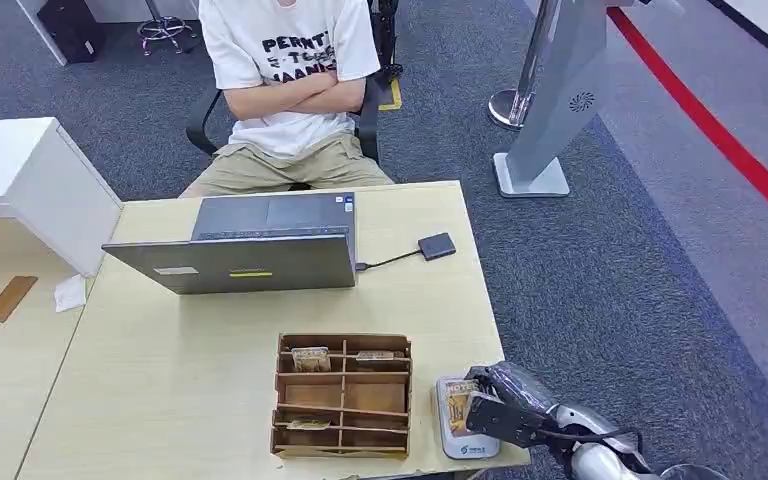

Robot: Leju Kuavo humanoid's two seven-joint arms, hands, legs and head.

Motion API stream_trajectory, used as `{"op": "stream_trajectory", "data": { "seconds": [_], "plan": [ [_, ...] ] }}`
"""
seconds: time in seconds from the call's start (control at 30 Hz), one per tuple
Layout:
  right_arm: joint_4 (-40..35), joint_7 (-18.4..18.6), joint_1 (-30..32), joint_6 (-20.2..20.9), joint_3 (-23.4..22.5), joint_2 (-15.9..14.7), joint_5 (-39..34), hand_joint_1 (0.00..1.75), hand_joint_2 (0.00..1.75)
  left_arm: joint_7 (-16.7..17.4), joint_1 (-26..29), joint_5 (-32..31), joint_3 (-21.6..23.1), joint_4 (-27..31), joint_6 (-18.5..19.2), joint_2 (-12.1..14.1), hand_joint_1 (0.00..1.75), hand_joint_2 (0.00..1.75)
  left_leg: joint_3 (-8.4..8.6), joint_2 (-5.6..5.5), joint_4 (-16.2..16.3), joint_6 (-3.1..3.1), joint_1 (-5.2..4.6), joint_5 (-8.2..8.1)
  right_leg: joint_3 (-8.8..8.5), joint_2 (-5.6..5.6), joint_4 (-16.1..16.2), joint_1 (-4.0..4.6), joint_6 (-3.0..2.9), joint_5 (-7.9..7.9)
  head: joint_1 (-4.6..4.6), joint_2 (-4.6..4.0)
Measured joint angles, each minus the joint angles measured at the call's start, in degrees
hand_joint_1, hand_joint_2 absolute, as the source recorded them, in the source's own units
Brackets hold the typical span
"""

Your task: Pass the card to the sensor for recognition and then transmit it.

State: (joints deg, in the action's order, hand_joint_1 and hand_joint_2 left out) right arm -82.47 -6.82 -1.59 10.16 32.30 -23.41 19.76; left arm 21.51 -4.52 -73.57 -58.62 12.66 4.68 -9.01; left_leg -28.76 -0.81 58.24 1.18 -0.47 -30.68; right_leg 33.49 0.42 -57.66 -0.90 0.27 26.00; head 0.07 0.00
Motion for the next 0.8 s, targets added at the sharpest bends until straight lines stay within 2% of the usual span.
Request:
{"op": "stream_trajectory", "data": {
  "seconds": [0.8],
  "plan": [
    [0.0,0.0,0.0,0.0,-0.1,0.0,0.0,1.75,1.75,0.0,0.0,0.0,0.0,0.0,0.0,0.0,0.0,0.0,0.0,0.0,0.0,0.0,0.0,0.0,-0.01,0.0,0.0,0.0,0.0,0.0,0.0,0.0]
  ]
}}
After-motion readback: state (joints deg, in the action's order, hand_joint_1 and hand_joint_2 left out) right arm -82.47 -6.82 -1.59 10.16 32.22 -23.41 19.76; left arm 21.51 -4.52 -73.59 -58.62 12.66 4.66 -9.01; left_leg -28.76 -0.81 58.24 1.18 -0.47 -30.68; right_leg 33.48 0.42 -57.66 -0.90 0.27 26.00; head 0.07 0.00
